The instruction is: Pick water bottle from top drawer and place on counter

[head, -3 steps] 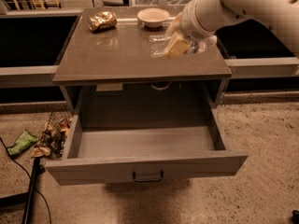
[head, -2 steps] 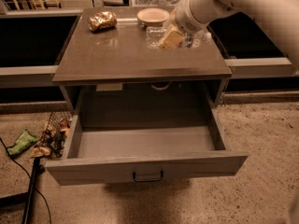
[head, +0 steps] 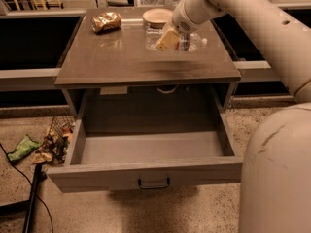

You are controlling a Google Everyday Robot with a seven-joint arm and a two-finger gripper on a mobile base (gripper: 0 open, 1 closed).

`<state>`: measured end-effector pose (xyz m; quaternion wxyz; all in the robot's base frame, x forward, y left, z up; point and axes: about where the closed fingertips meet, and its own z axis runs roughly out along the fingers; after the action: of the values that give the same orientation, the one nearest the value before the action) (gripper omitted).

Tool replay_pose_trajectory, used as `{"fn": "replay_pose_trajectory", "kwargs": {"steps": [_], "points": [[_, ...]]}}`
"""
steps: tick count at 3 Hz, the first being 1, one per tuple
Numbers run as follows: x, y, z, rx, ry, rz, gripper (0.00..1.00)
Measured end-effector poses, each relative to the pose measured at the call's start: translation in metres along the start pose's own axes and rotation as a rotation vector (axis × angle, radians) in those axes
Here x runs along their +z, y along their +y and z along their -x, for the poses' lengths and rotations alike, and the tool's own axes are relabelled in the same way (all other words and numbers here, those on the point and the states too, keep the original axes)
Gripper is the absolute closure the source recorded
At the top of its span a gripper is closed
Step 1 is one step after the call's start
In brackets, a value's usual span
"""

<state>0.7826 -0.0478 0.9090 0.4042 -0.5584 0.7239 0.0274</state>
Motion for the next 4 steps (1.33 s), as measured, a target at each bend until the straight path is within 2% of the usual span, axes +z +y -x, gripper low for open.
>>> {"fn": "replay_pose_trajectory", "kwargs": {"steps": [3,4], "points": [[0.030,-0.005,-0.006,0.067,-0.001,0.026,0.04],[0.030,-0.005,-0.006,0.067,-0.001,0.026,0.00]]}}
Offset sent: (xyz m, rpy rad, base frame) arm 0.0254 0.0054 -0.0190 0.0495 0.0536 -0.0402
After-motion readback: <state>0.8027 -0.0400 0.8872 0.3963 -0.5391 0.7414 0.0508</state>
